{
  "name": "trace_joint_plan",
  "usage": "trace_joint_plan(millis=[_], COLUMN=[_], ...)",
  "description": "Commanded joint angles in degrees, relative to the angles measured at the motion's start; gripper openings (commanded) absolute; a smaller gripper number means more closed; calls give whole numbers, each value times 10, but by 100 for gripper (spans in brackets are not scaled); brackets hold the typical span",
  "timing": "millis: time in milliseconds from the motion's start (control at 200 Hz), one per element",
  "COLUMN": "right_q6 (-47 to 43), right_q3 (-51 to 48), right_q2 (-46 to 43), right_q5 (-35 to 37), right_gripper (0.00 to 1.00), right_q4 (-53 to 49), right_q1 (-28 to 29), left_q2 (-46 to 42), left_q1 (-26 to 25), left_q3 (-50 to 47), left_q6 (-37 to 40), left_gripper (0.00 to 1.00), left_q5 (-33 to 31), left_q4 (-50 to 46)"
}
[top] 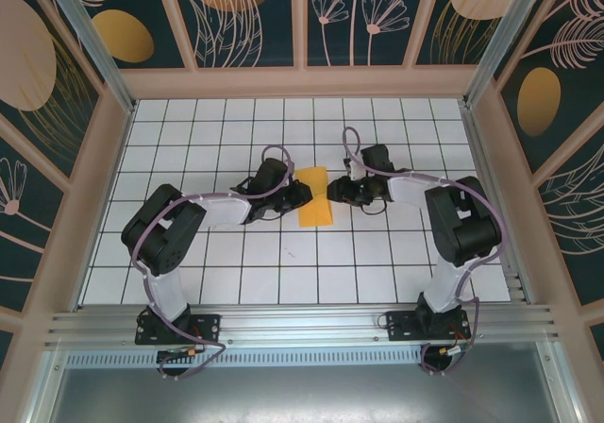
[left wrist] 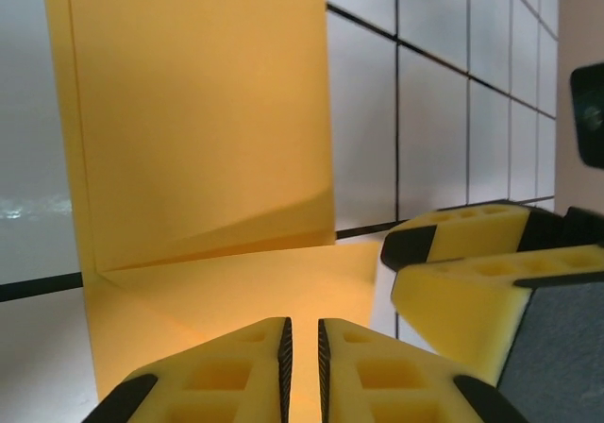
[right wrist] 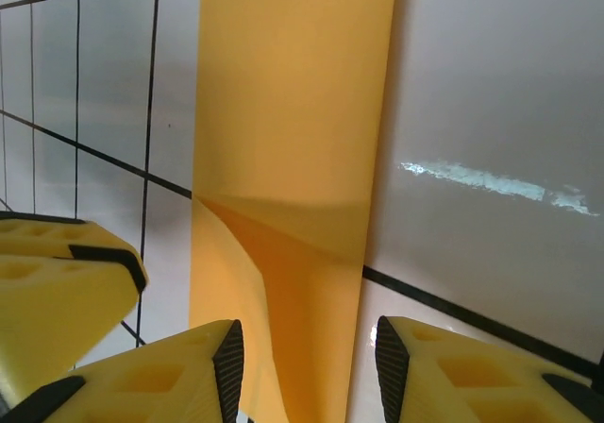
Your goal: Fold a paper plane with a square sheet of paper (pick it up from the middle)
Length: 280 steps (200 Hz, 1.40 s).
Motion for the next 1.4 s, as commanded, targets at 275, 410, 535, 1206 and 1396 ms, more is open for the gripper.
trace_joint_plan(millis=[275, 410, 535, 1206, 1396], right_q6=[-16, -13, -8, 33, 27], right_q3=[55, 60, 61, 41, 25], right_q2=[63, 77, 84, 51, 41], right_q5=[-5, -11, -17, -28, -44], right_gripper=[45, 44, 42, 35, 32], right_q4=[-21, -20, -17, 12, 19], right_q1=[11, 18, 22, 27, 23], left_q2=[49, 54, 55, 58, 53], left_q1=[0, 0, 0, 0, 0], left_q3=[14, 14, 15, 15, 14], left_q6=[4, 7, 13, 14, 13], left_gripper=[17, 17, 17, 17, 17], left_q5=[10, 12, 11, 10, 9], left_q4=[-14, -17, -26, -30, -30])
